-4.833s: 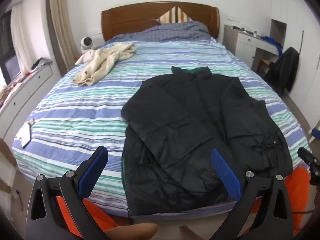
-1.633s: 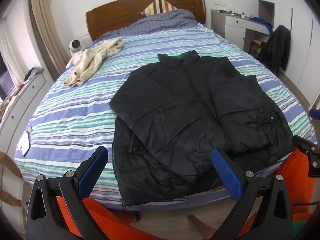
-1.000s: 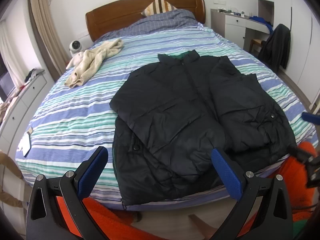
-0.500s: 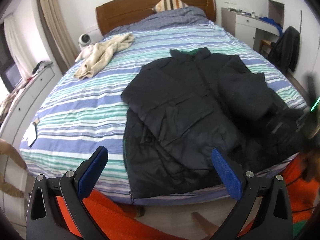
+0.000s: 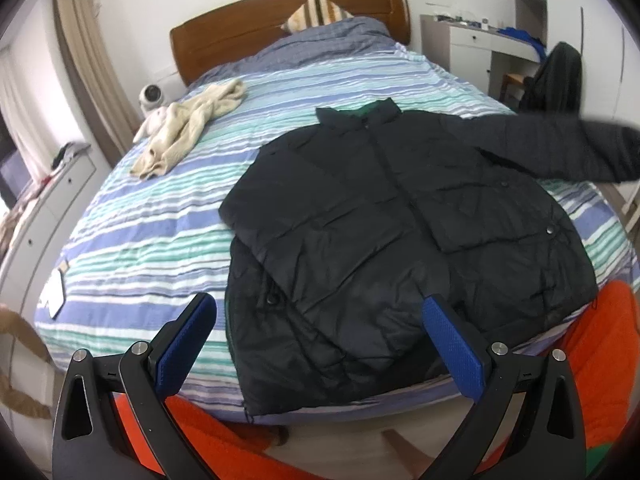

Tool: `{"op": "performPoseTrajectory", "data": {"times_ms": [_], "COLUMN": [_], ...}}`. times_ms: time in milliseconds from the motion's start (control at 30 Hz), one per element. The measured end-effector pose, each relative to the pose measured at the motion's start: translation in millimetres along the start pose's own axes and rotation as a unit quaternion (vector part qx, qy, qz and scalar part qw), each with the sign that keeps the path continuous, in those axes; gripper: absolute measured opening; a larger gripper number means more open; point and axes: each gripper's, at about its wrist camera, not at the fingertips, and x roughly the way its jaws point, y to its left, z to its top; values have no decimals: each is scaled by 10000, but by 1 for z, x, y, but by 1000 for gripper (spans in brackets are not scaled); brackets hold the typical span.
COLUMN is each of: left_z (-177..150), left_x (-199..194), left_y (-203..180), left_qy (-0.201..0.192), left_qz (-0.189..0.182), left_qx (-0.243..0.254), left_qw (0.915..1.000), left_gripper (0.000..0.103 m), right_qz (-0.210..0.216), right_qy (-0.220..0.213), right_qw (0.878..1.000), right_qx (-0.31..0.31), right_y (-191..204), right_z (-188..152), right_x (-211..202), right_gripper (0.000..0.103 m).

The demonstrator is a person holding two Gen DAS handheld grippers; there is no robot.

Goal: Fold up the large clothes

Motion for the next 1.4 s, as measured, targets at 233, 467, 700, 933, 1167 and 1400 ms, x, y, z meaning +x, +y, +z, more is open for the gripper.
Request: {"op": "performPoseTrajectory", "data": {"times_ms": [233, 467, 700, 933, 1167, 1400], "left_z": [6, -17, -23, 22, 78, 25], "left_x": [4, 42, 123, 105, 61, 120], "left_y": [-3, -32, -70, -19, 203, 414], "left_qy": [-225, 64, 339, -67, -633, 440], "left_qz": [73, -924, -1189, -1510, 64, 2002], "left_qx": [656, 2557, 3084, 2066, -274, -2513], "left_qw": [9976, 9623, 9432, 9667, 9976, 9460], "left_gripper": [103, 103, 103, 29, 36, 57], "right_qz": [-718, -970, -328, 785, 1618, 1878], "right_qy": [1380, 577, 297, 57, -61, 71], "right_qw": [9834, 9913, 9988, 9963, 9812, 9753], "right_qx": [929, 675, 227, -354, -1050, -1161], "right_y": [-51, -42, 15, 106, 175, 200], "right_z": [-79, -86, -110, -130, -144, -155], "right_x": [95, 25, -42, -79, -101, -107], "right_gripper": [34, 66, 67, 67, 67, 67]}}
